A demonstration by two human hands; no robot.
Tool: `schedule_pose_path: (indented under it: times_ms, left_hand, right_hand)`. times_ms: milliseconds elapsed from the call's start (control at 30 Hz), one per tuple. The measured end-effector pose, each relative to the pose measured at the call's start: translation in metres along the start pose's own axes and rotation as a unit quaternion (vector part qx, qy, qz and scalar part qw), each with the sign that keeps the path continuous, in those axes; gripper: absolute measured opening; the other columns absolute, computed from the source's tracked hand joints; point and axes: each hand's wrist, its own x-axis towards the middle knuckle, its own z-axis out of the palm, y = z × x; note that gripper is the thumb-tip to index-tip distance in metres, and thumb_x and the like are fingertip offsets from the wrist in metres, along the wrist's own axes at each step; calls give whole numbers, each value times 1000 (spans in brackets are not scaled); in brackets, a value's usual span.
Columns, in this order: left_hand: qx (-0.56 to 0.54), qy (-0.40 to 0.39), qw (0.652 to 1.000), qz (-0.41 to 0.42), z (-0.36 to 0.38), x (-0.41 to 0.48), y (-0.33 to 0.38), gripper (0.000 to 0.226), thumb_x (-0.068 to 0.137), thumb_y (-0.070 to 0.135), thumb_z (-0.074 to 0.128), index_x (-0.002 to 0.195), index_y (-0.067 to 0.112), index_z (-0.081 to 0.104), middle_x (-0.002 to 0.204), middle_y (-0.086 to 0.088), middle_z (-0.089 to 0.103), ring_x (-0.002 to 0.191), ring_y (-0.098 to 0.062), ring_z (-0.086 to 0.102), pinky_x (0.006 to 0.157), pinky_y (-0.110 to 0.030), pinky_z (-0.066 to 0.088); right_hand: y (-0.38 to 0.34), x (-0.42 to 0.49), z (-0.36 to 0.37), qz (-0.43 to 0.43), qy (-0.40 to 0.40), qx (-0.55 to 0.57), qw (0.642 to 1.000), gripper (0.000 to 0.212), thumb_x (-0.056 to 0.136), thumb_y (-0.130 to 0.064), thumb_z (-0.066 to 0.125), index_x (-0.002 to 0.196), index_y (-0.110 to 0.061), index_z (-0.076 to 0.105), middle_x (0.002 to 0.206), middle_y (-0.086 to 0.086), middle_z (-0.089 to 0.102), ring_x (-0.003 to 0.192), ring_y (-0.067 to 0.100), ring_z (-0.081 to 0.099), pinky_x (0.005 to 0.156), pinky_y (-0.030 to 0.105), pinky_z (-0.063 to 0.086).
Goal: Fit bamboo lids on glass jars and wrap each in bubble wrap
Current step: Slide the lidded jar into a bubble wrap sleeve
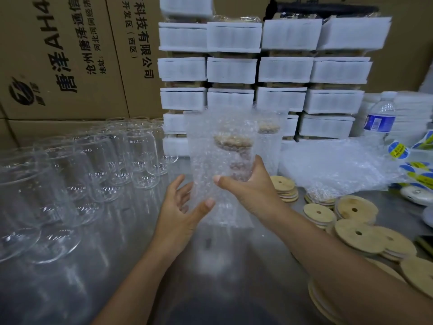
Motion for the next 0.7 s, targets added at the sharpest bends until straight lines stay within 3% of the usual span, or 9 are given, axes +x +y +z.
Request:
schedule_pose_path:
  times_ms: [100,200,300,367,500,700]
  left_hand:
    - [-5,33,999,-6,-5,4,-9,80,65,43,83,128,29,36,129,-2,52,107,-1,55,97,-25,42]
    - [-5,48,999,-8,-5,10,-16,74,61,39,72,126,26,39,122,-1,56,102,-1,58,77,-13,44]
    - [-14,59,998,-3,-3,13,-21,70,60,38,70,123,26,41,114,3,59,97,-2,61,69,-6,46]
    - [-18,61,998,0,-2,16,-21,68,59,40,70,120,27,43,112,4,60,93,0,63,68,-5,46]
    - [-11,58,998,-7,0,20,-22,64,50,55,69,107,37,46,107,6,61,85,10,64,74,-15,44]
    - [-2,64,998,-15,2,22,-26,63,48,59,68,104,39,47,108,8,61,86,7,65,78,-20,45]
  right_hand:
    - [8,22,9,13,37,-15,999,92,70,-36,81,141,-24,23,118,-8,51,112,12,53,88,26,42]
    - [19,40,16,30,49,-21,998,99,71,-38,79,145,-28,15,122,-7,45,115,12,46,89,26,37]
    - [29,53,23,41,64,-26,997,94,70,-38,79,143,-23,20,129,-2,48,120,17,48,97,33,43]
    - [32,60,27,38,73,-30,996,92,71,-36,78,141,-20,22,129,0,49,118,19,50,98,36,43]
    - [34,71,30,18,95,-33,995,96,73,-29,78,145,-21,15,129,1,44,119,16,46,93,27,38]
    - [40,73,31,8,116,-47,992,96,75,-29,76,147,-19,13,139,4,40,128,18,40,100,27,34]
